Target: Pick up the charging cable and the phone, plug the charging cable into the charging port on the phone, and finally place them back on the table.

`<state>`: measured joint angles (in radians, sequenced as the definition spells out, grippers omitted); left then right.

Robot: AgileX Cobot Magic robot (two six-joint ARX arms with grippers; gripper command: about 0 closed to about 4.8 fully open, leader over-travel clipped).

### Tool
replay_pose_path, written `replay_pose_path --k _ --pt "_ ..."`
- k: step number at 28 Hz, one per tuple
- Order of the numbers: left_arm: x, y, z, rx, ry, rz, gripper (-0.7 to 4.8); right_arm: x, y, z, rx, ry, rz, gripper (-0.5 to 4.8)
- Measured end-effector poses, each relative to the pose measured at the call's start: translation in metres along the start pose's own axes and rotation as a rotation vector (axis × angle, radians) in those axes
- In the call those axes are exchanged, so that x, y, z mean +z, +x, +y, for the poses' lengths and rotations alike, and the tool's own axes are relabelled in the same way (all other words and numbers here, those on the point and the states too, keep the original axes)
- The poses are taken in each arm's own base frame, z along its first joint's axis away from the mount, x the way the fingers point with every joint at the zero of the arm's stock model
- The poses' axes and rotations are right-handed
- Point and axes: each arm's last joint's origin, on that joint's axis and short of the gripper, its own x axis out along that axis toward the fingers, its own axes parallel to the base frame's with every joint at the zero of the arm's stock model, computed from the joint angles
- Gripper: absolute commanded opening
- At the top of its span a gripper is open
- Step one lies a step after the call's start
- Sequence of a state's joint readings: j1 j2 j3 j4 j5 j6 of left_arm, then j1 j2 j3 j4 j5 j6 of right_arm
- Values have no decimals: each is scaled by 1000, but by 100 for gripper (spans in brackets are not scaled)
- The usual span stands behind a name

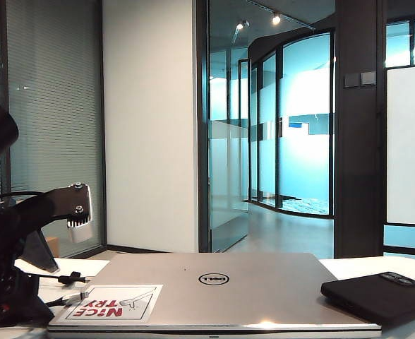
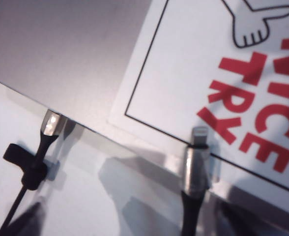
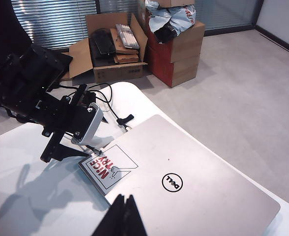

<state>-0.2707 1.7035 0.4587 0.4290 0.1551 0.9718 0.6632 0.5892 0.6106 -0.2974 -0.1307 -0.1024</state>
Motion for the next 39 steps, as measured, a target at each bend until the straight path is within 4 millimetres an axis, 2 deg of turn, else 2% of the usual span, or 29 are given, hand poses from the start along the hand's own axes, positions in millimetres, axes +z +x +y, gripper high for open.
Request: replay_pose_path --k 14,17,39 --pt "0 0 0 -3 -1 2 422 0 0 -1 -23 0 3 -5" --pt "0 0 0 -3 -1 2 369 0 0 -1 -22 0 2 -5" --pt "-1 1 -1 -6 22 5 371 1 0 -1 -24 -1 -7 -5"
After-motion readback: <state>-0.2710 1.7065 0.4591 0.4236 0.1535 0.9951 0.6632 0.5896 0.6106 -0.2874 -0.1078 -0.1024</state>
